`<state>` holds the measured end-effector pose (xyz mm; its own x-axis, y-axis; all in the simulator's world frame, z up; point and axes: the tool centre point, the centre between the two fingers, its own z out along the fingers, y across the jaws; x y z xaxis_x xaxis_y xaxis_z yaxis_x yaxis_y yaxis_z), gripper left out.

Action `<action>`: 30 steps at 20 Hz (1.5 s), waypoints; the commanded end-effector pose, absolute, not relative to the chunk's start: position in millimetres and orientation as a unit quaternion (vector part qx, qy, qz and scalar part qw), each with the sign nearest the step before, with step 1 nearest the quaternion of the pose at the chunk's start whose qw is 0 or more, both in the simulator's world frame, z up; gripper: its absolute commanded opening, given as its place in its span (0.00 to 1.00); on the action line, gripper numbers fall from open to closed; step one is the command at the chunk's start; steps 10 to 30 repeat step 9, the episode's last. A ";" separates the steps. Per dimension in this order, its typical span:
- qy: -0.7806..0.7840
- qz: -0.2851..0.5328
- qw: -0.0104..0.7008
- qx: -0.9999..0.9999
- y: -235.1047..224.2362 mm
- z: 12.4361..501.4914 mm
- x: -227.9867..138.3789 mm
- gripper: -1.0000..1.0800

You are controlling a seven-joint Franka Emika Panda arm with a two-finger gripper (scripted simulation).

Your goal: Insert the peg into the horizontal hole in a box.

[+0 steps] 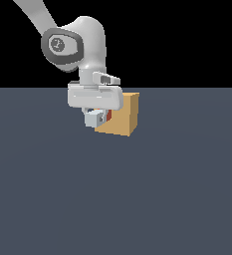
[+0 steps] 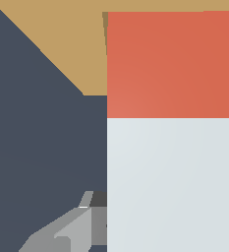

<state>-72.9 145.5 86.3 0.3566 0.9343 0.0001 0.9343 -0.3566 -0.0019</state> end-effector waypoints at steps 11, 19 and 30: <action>-0.567 -0.002 0.000 -0.824 178.0 88.5 -58.4 0.00; -0.567 -0.002 0.000 -0.824 178.0 88.5 -58.4 0.00; -0.567 -0.002 0.000 -0.824 178.0 88.5 -58.4 0.00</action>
